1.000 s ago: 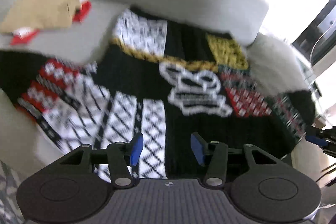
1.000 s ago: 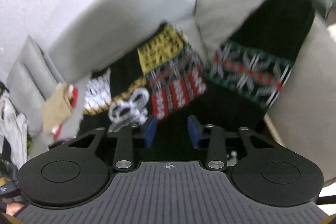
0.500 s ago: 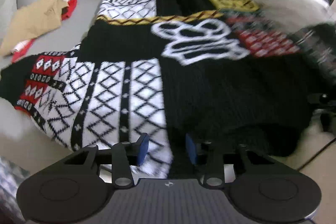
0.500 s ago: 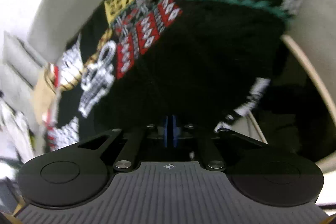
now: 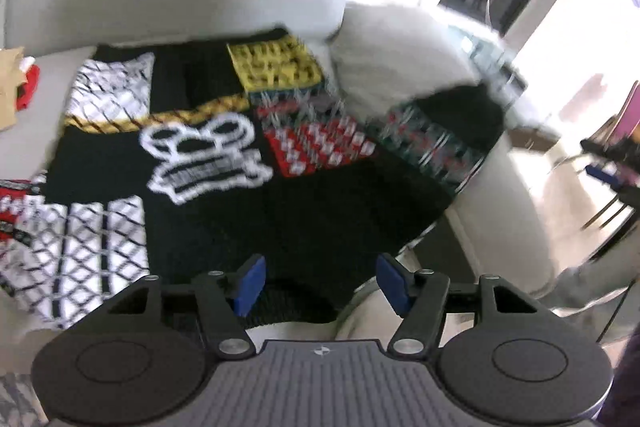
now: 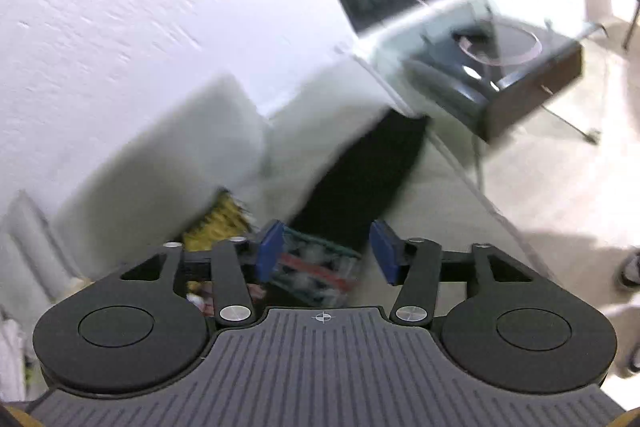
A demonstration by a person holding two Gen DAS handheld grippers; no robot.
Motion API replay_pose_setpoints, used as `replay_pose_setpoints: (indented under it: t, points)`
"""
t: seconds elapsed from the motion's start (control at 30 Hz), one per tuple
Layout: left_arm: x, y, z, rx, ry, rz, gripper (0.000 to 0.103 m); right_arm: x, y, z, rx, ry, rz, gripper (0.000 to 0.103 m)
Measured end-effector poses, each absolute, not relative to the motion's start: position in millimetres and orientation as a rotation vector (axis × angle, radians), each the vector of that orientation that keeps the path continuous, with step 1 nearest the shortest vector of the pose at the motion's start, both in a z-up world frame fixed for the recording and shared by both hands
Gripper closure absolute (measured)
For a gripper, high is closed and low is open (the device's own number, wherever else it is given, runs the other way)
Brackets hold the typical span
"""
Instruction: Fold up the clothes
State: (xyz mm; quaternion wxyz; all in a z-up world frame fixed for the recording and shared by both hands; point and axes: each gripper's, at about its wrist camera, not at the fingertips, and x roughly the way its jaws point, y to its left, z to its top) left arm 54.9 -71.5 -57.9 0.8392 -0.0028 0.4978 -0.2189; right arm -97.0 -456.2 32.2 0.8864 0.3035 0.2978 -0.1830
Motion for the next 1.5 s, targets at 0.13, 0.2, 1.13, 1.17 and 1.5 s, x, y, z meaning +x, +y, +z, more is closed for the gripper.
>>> replay_pose_setpoints:
  t: [0.13, 0.2, 1.13, 1.17, 1.5]
  points:
    - [80.5, -92.8, -115.6, -0.021, 1.117, -0.428, 0.075, -62.5, -503.2, -40.7, 0.816, 0.733, -0.372, 0.047]
    - [91.1, -96.8, -131.4, -0.059, 1.128, -0.414, 0.076, -49.5, -526.0, -66.9, 0.904, 0.709, -0.366, 0.049]
    - [87.6, -85.6, -108.3, -0.01, 1.026, -0.378, 0.078, 41.1, -444.9, 16.0, 0.427, 0.323, -0.346, 0.096]
    - [81.3, -74.1, -98.0, -0.023, 0.993, -0.363, 0.077, 37.8, -422.2, 25.2, 0.381, 0.31, -0.315, 0.096]
    - [16.8, 123.3, -28.6, -0.281, 0.754, 0.011, 0.072, 31.8, -148.4, 19.7, 0.122, 0.434, -0.012, 0.096]
